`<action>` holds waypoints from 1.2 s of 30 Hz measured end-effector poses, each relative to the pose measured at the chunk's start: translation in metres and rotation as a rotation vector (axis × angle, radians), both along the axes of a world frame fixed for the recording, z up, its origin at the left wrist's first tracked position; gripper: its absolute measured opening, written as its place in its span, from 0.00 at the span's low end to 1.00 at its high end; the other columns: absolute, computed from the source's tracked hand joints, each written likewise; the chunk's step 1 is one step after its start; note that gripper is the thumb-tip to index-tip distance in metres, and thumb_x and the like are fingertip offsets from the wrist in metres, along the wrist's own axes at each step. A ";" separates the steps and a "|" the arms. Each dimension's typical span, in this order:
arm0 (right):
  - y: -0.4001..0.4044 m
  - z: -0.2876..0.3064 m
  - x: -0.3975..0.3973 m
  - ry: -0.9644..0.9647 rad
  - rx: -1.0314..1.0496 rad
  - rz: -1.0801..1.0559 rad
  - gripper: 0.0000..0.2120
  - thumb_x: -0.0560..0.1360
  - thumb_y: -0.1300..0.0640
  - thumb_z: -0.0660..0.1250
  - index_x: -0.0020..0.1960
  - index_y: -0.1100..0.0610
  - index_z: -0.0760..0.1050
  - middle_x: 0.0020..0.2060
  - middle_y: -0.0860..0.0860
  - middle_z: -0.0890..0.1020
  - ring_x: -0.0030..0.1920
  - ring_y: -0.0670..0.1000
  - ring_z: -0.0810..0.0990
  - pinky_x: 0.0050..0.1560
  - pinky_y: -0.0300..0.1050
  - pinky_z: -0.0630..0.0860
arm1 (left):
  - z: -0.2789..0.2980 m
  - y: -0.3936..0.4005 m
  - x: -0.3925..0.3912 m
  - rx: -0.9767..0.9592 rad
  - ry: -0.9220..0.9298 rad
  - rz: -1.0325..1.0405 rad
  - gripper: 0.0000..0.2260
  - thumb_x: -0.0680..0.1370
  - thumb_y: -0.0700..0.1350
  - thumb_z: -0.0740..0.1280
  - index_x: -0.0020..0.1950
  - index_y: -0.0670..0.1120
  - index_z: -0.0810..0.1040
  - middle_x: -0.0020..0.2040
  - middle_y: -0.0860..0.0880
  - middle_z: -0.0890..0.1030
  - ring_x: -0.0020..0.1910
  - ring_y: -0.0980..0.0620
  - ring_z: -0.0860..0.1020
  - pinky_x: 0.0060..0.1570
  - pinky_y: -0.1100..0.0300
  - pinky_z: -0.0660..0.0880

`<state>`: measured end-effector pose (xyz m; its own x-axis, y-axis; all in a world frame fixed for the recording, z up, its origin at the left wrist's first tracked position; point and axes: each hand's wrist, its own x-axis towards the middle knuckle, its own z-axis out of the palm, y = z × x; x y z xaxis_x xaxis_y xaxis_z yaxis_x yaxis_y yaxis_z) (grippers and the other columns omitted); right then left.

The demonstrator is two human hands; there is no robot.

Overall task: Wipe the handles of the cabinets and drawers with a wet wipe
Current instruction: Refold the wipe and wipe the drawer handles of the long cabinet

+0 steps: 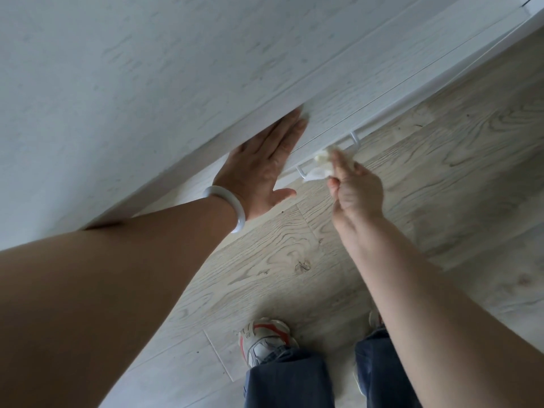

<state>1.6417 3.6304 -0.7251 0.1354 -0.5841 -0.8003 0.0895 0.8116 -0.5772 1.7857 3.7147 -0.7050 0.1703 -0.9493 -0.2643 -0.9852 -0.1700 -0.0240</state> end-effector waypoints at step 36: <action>-0.035 0.014 -0.021 0.093 0.021 0.172 0.06 0.72 0.61 0.73 0.38 0.59 0.78 0.38 0.51 0.82 0.40 0.46 0.79 0.38 0.33 0.76 | 0.001 0.000 0.001 0.013 -0.017 -0.012 0.49 0.72 0.65 0.66 0.79 0.45 0.42 0.80 0.48 0.44 0.78 0.51 0.45 0.65 0.67 0.22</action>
